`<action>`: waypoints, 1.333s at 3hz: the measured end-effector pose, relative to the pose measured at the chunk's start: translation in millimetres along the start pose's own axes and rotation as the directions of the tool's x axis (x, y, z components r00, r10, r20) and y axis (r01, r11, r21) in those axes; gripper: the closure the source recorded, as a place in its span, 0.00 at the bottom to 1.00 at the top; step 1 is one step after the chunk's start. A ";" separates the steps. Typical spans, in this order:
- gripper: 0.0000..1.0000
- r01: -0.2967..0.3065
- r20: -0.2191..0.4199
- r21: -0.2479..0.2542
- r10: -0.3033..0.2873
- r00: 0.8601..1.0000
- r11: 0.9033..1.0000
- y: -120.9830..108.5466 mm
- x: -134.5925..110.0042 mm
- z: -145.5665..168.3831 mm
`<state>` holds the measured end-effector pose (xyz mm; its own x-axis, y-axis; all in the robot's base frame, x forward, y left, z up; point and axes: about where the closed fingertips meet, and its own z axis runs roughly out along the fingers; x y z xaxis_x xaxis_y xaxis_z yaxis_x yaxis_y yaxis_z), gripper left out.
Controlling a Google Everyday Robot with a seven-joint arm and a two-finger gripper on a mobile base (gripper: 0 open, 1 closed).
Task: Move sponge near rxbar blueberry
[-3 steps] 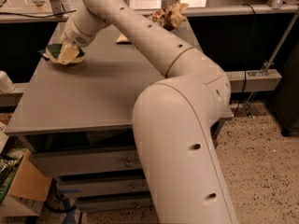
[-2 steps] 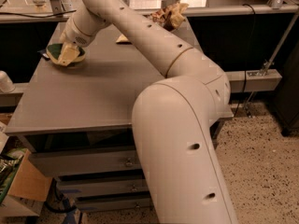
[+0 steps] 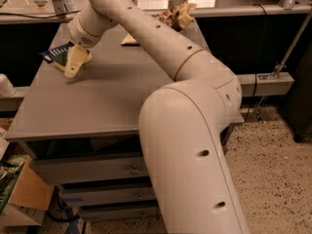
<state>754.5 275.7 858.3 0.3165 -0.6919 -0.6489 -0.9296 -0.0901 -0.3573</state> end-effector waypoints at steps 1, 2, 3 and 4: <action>0.00 -0.024 0.007 0.021 0.024 1.000 1.000 -3.3 6.6 -12.3; 0.00 -0.080 0.041 0.055 0.078 0.996 0.995 -4.2 19.2 -40.2; 0.00 -0.177 0.095 0.120 0.166 0.982 0.977 4.3 40.4 -92.7; 0.00 -0.255 0.122 0.187 0.235 0.964 0.949 24.0 69.4 -140.7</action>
Offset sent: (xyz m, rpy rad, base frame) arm -0.0024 -0.1091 0.0435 0.1819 0.0501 -0.1833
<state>727.6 124.7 899.2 0.1102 -0.6008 -0.7917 -0.9273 0.2245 -0.2994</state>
